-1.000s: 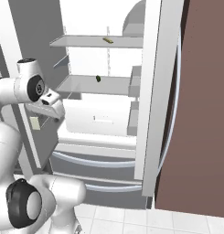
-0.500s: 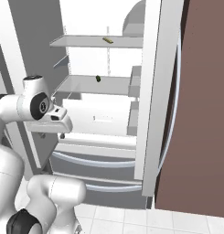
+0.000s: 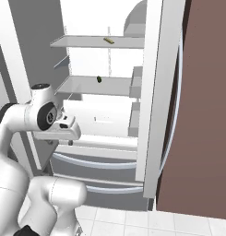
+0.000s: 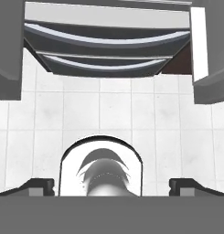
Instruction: Retrieve the butter from the fridge and place it on a plate on the dining table. Then retrieve the butter knife by the fridge and place it near the plate.
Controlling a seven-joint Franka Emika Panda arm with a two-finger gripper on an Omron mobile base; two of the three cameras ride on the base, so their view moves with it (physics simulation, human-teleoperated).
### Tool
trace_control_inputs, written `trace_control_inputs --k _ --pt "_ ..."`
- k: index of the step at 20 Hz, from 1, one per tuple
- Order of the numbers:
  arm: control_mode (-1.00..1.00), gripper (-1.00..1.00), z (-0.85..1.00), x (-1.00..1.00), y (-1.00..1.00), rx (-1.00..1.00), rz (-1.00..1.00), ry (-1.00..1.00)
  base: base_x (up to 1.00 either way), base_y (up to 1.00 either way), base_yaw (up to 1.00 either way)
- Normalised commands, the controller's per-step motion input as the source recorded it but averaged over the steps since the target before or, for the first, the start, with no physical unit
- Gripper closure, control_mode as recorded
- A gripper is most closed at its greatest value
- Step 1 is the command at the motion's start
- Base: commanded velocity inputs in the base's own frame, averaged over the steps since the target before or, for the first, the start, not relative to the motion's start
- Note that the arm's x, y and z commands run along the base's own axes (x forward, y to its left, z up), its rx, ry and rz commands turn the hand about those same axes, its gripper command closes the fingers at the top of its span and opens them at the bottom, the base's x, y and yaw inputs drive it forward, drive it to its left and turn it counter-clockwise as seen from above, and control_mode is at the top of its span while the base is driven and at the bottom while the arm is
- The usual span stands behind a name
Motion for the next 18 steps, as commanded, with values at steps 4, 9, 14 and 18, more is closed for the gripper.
trace_control_inputs --k 4,9,14,18 --pt "-1.0 -1.0 -0.1 0.01 -0.55 0.04 -0.04 0.02 0.0 0.0 0.0" --pt "-1.0 -1.0 -0.02 0.0 -0.12 0.01 -0.02 0.0 0.0 0.0 0.0" --pt "-1.0 -1.0 0.0 0.0 0.0 0.0 0.0 0.0 0.0 0.0 0.0" --pt "1.0 -1.0 0.0 0.0 -0.04 0.0 -0.02 -0.01 0.06 -0.03 -0.04"
